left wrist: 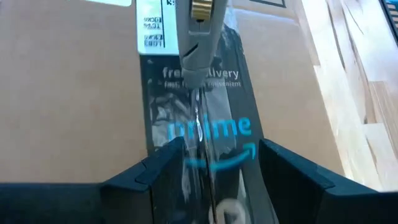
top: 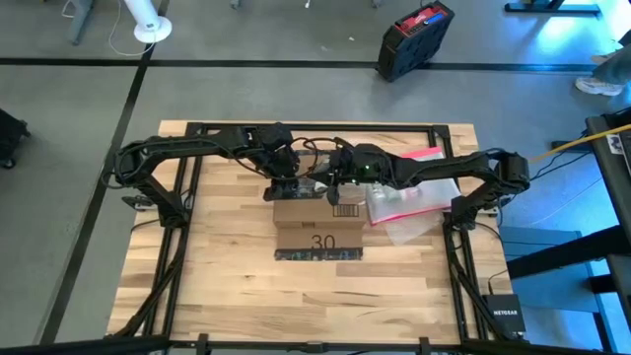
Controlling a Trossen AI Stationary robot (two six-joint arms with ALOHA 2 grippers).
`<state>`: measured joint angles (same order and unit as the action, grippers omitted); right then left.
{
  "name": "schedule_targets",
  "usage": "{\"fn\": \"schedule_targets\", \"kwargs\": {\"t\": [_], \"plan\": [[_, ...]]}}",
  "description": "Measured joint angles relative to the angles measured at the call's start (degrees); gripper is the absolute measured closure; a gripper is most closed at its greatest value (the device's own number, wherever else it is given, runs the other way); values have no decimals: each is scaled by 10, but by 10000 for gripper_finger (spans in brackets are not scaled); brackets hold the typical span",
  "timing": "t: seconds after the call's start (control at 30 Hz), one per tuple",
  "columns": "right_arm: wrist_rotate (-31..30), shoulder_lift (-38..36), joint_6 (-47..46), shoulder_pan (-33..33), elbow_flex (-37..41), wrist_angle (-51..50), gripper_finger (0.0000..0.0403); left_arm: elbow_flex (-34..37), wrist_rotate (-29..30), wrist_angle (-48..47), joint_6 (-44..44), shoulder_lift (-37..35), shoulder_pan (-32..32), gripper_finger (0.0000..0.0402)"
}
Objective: Unpack boxes
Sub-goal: Break down the cardboard box with the gray cutter until it is fully flat
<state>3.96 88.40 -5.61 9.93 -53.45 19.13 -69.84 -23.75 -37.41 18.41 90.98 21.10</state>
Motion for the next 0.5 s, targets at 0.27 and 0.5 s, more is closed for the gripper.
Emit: {"fn": "schedule_targets", "kwargs": {"t": [0.27, 0.5], "plan": [[7, 0, 16, 0, 0, -40, 331, 0, 20, -28, 15, 0, 0, 202], [8, 0, 16, 0, 0, -35, 331, 23, 8, -30, 26, 0, -3, 202]]}}
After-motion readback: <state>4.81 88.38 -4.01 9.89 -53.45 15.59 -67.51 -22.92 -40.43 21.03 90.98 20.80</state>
